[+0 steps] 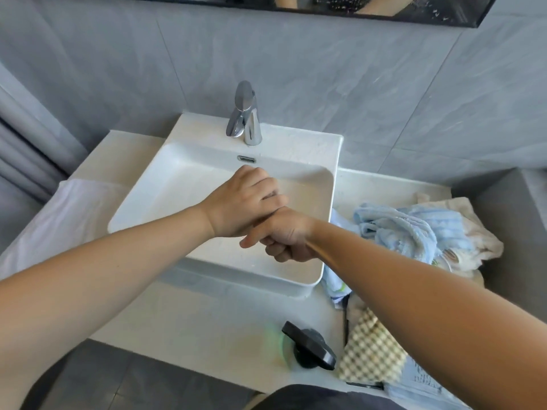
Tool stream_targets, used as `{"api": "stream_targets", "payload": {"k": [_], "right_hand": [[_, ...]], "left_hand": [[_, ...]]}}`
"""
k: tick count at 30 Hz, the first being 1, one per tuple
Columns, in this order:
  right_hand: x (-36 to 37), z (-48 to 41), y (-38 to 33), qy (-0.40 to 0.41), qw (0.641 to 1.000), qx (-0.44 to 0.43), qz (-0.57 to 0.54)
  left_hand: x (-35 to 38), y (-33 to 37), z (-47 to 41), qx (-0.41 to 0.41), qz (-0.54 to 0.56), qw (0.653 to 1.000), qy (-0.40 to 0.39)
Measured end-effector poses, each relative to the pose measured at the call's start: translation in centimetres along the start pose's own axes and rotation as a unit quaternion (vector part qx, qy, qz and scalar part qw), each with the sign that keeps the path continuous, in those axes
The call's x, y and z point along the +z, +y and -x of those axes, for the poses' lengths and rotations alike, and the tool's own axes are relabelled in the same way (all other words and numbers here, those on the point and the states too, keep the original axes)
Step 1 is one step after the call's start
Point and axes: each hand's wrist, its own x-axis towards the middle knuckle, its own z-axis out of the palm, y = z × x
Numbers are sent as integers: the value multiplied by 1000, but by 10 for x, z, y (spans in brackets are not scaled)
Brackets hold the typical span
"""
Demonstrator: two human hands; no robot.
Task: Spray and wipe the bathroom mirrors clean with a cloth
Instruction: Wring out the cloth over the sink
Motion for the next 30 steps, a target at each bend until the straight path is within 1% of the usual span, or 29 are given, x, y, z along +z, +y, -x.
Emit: {"api": "stream_targets", "payload": {"k": [3,7,8,10,12,13,17,20,22,24,27,30], "right_hand": [[-3,-12,-1,77,996,28,36],[-5,-27,2,138,983,74,100],[-6,-31,3,147,981,78,104],[-8,-36,3,162,976,78,124],[-10,-41,3,177,966,75,171],[-11,-44,4,181,962,72,192],[-16,-51,7,187,956,45,221],[-17,-54,5,186,954,11,234],[-15,-57,6,181,947,24,264],[-14,-59,7,184,936,44,297],[-12,-59,3,193,918,40,343],[-12,-63,4,202,904,31,375]], "left_hand": [[12,-11,-6,6,-19,999,-27],[33,-10,-12,8,-41,993,-109],[40,-9,-12,-3,-34,990,-134],[48,-7,-12,-52,-4,980,-195],[53,-6,-11,-107,38,958,-263],[57,-6,-9,-133,41,950,-281],[59,-2,-13,-176,46,935,-305],[60,-1,-14,-173,61,929,-321],[63,-3,-12,-175,57,927,-328],[64,-4,-11,-185,53,915,-354],[65,-4,-12,-192,21,902,-385],[64,-5,-14,-193,8,897,-398]]}}
